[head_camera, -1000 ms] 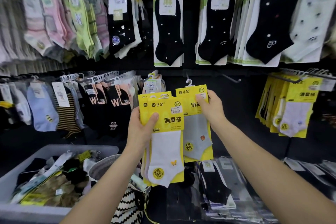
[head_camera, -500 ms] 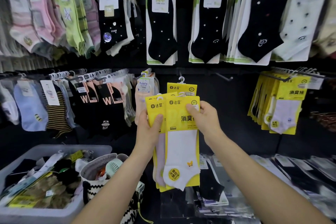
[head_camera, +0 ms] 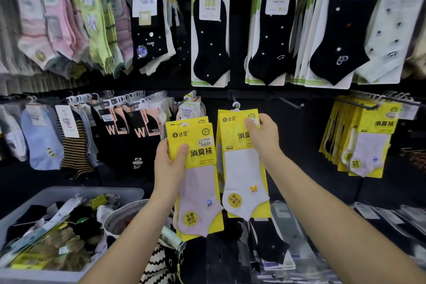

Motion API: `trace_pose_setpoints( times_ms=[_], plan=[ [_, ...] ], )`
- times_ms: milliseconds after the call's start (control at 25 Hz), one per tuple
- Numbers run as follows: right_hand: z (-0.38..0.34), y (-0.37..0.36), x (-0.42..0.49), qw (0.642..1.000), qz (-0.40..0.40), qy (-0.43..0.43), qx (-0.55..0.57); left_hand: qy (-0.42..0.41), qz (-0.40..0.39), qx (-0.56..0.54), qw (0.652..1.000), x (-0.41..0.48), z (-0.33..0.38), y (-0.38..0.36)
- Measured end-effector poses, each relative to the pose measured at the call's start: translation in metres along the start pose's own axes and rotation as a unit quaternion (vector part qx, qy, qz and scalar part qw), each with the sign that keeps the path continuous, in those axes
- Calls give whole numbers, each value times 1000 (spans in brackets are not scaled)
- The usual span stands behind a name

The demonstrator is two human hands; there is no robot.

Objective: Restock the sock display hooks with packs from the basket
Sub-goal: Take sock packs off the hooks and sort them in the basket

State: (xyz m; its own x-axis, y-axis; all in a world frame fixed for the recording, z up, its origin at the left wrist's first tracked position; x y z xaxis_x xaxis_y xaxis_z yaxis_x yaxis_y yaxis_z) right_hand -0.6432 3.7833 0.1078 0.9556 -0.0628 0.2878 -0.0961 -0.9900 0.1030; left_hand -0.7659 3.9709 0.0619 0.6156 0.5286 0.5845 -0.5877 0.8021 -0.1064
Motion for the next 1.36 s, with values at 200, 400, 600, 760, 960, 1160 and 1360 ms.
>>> trace_pose_setpoints(
  times_ms=[200,400,600,760,960,1160,1360],
  plan=[
    [9,-1,4,1000,-8,-6,0,-5,-3,-3,1000,2,1,-2],
    [24,6,6,997,-49,-53,10,1,1,-14,1000,2,1,-8],
    [40,18,2,995,-24,-95,24,8,-7,-19,1000,-1,-4,-15],
    [30,11,-20,1000,-26,1,-10,-5,-21,-24,999,-3,-2,-28],
    [16,-9,-39,993,-111,21,-21,-13,-45,-44,998,-10,1,-50],
    [18,6,-35,991,-133,7,10,13,-53,-51,997,-7,-6,-50],
    [-8,11,-24,987,-106,101,-65,4,-60,-16,998,-10,-6,-53]
  ],
)
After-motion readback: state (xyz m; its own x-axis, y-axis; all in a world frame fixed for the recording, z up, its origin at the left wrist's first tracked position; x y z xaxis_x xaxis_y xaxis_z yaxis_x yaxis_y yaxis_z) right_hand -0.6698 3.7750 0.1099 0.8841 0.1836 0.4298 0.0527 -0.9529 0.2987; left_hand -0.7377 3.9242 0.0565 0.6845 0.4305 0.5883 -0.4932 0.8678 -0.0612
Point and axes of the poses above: each hand's wrist, its own x-axis towards the middle knuckle, its own y-axis out of the back of the hand, z = x × y, the point moved 3 cm from there along x, towards the middle knuckle, and after that the axes turned 7 degrees about -y, right-handed, at the moved point
